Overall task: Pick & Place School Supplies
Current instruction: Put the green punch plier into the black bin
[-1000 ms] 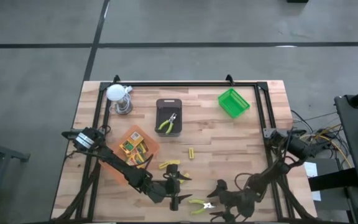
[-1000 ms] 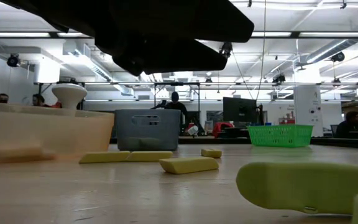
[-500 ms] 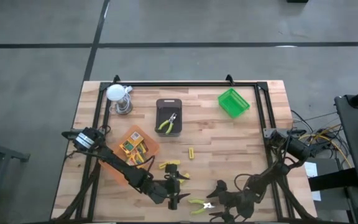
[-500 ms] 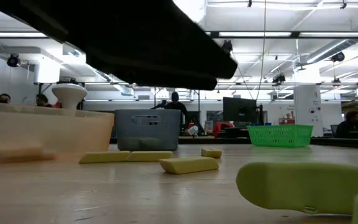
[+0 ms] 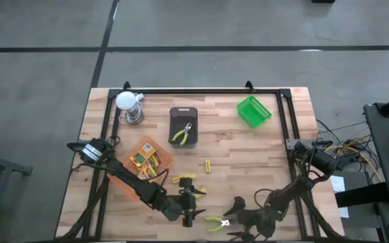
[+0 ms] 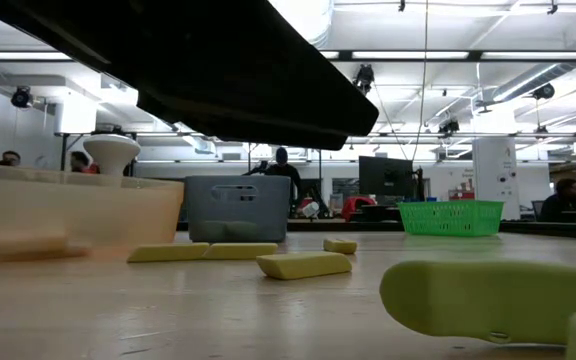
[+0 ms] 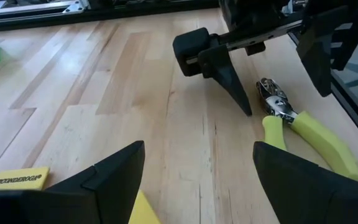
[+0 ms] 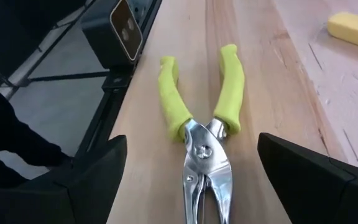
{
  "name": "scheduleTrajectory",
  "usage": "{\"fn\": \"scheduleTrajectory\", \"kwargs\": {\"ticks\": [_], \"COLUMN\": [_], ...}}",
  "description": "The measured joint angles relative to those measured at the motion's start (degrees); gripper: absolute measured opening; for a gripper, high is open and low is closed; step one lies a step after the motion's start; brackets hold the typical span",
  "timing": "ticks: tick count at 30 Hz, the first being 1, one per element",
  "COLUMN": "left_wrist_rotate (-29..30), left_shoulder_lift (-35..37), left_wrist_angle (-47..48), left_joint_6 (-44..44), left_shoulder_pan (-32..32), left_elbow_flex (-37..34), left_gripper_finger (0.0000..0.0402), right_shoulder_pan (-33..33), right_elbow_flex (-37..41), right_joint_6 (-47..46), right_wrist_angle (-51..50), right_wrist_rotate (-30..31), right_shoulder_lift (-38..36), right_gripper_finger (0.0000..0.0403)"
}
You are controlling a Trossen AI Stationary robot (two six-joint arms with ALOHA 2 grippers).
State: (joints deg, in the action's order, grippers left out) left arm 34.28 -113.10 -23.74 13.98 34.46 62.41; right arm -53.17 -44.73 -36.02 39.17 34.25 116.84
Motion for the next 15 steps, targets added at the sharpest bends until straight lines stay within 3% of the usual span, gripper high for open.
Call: {"fn": "scheduleTrajectory", "kwargs": {"ticks": [15], "left_wrist_rotate": [-1.4], "left_shoulder_lift": [0.0], "left_wrist_angle": [0.3], "left_joint_6": [0.0], "left_shoulder_pan": [0.0], "left_elbow_flex": [0.0], "left_gripper_finger": [0.0305], "right_shoulder_pan": [0.3], "right_elbow_flex": [0.0], "right_joint_6": [-3.7], "right_wrist_angle": [-2.2], "right_wrist_rotate": [0.3], "right_shoulder_lift": [-0.1], "right_gripper_finger": [0.0354]}}
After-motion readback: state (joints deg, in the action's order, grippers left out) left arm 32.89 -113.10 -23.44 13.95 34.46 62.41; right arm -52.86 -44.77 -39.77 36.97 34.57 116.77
